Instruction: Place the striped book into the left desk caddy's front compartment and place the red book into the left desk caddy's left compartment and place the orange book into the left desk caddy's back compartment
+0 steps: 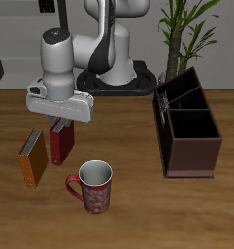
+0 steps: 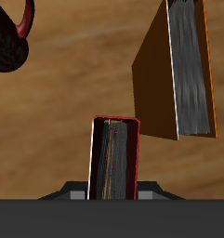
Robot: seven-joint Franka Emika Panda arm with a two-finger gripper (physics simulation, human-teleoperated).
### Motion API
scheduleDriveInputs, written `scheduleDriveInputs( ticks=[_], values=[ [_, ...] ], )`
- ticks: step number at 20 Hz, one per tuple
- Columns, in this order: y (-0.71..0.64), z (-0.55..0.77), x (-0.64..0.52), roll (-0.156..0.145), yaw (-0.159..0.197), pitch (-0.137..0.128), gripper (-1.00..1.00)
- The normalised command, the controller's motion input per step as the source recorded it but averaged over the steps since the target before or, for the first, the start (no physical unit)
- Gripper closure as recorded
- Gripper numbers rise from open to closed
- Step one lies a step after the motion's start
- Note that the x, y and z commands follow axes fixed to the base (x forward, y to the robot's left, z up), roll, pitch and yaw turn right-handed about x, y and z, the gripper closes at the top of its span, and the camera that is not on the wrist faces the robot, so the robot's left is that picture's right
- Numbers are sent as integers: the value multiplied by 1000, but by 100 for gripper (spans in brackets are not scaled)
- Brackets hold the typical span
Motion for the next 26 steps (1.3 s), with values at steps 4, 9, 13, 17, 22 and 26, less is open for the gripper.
scheduleDriveInputs(
  ticks=[4,9,13,17,22,26],
  values=[
    [298,286,-120,27,-22,-53,100],
    [309,281,-184,-3,-26,-52,100],
    [451,294,-378,11,11,-84,100],
    [424,129,-417,13,-1,-69,100],
    [386,83,-411,18,-5,-48,100],
    [462,49,-514,6,46,-96,100]
  ],
)
